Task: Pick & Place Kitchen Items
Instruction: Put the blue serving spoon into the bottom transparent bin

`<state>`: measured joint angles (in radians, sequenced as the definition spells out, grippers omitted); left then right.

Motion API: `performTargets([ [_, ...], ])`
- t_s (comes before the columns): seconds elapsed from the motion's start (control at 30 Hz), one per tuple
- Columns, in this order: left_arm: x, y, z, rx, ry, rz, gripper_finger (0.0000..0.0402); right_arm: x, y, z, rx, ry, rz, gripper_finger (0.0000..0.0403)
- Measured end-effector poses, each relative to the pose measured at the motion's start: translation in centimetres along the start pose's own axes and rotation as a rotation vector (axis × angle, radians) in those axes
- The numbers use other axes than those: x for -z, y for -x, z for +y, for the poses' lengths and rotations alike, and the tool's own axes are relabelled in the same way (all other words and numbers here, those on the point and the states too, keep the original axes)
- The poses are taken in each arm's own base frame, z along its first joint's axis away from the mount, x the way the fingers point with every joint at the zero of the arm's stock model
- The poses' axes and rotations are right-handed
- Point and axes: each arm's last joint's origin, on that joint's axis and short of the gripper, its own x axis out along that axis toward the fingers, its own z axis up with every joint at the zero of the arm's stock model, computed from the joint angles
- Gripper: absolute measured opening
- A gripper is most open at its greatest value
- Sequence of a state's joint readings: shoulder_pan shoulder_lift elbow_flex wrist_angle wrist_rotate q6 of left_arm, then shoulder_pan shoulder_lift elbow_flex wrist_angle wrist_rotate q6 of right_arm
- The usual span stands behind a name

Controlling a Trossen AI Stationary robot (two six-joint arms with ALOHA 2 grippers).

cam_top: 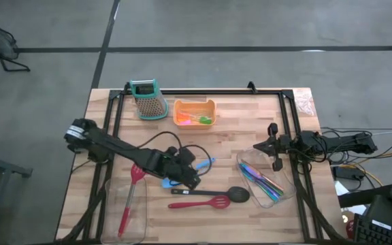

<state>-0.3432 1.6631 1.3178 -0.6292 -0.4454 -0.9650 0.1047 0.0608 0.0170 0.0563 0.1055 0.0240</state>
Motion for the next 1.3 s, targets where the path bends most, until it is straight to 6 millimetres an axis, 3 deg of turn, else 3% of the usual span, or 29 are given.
performTargets([
  [0.5, 2.2, -5.4, -1.6, 0.026, -0.14, 0.079, 0.0237, 0.0, 0.0, 0.0, 0.0, 0.0, 0.0, 0.0008],
  [0.67, 2.4, -7.9, -0.6, -0.042, -0.112, 0.133, 0.0237, 0.0, 0.0, 0.0, 0.0, 0.0, 0.0, 0.0008],
  [1.03, 2.9, -9.4, 1.5, -0.177, -0.219, 0.23, 0.0237, 0.0, 0.0, 0.0, 0.0, 0.0, 0.0, 0.0008],
  [1.3, 2.7, -11.1, 2.5, -0.162, -0.223, 0.323, 0.0235, 0.0, 0.0, 0.0, 0.0, 0.0, 0.0, 0.0008],
])
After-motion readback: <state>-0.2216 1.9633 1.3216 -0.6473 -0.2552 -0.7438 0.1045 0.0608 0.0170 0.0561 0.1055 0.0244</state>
